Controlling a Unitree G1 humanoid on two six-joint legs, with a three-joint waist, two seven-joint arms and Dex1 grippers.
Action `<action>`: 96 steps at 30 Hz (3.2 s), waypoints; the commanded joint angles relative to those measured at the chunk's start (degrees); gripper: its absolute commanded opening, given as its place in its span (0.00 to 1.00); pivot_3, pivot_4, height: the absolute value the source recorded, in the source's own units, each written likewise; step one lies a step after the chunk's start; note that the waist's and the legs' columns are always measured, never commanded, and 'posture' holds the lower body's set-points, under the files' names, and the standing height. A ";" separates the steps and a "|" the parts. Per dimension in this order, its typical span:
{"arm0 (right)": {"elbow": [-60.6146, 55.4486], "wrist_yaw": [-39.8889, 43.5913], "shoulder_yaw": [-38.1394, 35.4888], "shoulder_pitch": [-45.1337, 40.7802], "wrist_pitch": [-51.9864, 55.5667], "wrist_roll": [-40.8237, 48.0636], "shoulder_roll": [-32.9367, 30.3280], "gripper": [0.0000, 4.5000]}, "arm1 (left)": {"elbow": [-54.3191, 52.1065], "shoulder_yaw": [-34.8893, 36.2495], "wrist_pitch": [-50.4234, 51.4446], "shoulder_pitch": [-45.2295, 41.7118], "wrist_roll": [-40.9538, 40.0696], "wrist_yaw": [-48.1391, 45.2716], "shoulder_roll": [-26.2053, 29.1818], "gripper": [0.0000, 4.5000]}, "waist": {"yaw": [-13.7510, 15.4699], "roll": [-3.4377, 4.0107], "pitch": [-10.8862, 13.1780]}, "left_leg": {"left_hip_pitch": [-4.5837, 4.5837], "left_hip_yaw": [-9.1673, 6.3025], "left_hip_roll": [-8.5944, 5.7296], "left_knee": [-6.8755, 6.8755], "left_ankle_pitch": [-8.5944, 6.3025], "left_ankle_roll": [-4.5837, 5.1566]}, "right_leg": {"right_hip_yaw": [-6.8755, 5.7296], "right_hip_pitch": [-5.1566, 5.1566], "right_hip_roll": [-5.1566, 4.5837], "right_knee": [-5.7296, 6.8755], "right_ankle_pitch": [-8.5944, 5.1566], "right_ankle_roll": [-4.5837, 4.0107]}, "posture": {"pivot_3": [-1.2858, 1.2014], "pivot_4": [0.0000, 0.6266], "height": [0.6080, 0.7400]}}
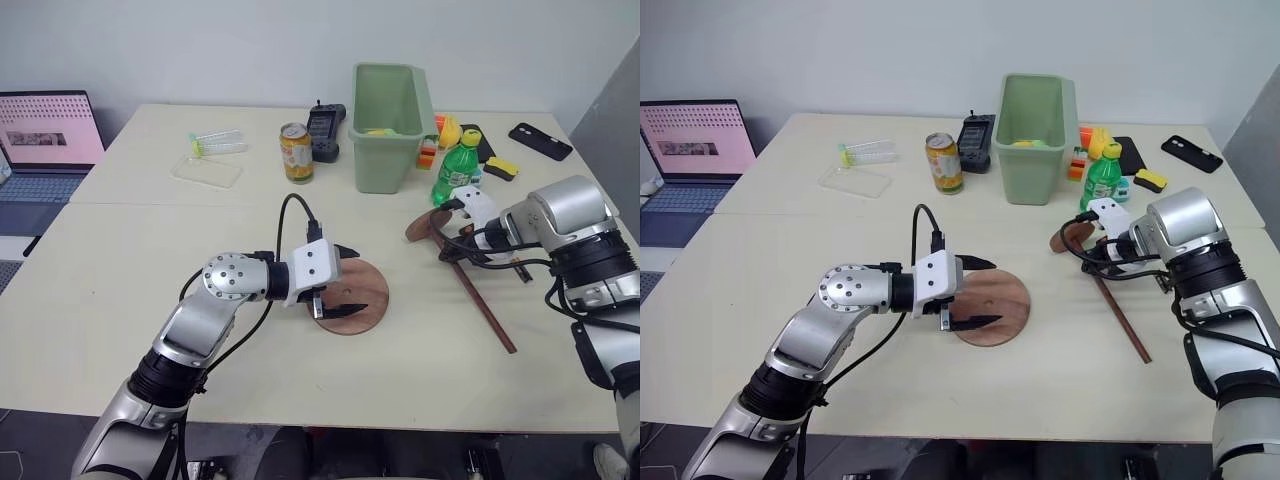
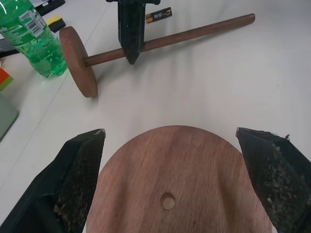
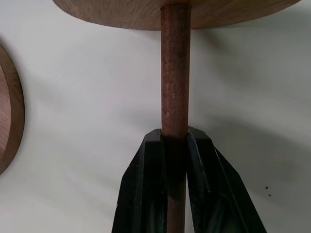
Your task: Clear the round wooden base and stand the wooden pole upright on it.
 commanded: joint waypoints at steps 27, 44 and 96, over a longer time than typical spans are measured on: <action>-49.73 -5.75 -39.34 8.77 -2.01 19.51 13.72 0.05 | 2.43 14.40 -2.57 -2.33 -16.22 -2.89 0.88 1.00 | -0.16 0.03 -0.01 | -0.50 0.12 0.23 0.06 0.02 -0.03 | 0.04 -0.75 0.10 0.38 0.01 -0.01 | 0.52 0.24 1.00; -55.78 -6.29 -18.52 30.87 -50.83 4.83 26.83 0.05 | 5.33 13.78 -7.85 1.73 -9.14 -9.92 14.42 1.00 | -0.81 0.01 -0.02 | -0.42 0.18 0.21 0.09 0.05 -0.07 | 0.10 -0.81 0.17 0.60 0.01 -0.02 | 0.52 0.24 1.00; -42.70 -5.33 -6.53 42.11 -71.81 -2.78 30.72 0.05 | 6.02 14.24 -9.34 6.46 -9.67 -13.44 17.78 1.00 | -1.11 0.02 -0.01 | -0.32 0.15 0.27 0.09 0.04 -0.07 | 0.10 -0.81 0.21 0.72 0.00 -0.02 | 0.52 0.24 1.00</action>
